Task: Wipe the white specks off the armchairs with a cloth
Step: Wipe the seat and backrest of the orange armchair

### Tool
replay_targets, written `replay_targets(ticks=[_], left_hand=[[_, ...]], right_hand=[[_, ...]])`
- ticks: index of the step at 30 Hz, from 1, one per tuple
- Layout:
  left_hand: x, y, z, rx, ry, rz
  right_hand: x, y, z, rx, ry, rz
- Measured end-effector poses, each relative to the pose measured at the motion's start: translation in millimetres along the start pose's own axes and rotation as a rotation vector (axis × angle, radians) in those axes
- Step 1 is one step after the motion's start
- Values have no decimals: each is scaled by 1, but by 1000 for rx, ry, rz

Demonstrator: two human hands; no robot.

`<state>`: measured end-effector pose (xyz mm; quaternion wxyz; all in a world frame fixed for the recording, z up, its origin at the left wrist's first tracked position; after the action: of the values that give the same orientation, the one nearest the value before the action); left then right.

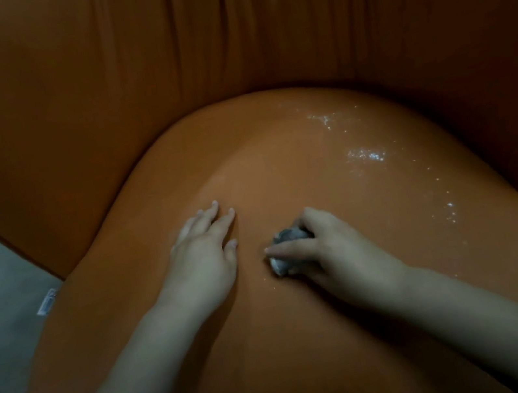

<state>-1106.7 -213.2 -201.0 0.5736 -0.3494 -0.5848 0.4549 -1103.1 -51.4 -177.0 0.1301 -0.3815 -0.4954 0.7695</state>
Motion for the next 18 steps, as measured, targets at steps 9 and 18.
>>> replay_targets(ticks=[9,18], left_hand=[[-2,-1,-4,6,12,-32],[-2,-8,-3,2,39,-51]], right_hand=[[28,-16,-14,65,111,-53],[21,-4,7,-92,85,21]])
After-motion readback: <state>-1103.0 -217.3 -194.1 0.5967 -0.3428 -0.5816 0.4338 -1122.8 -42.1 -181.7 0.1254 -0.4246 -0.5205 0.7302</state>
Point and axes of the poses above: each hand's wrist, its own z-axis towards the middle knuckle, its own y-axis out of the palm, x = y × z, the point moved 9 cm from there along z, towards the middle knuckle, and after that the axes turned 8 degrees about x, right-handed, at the moved point
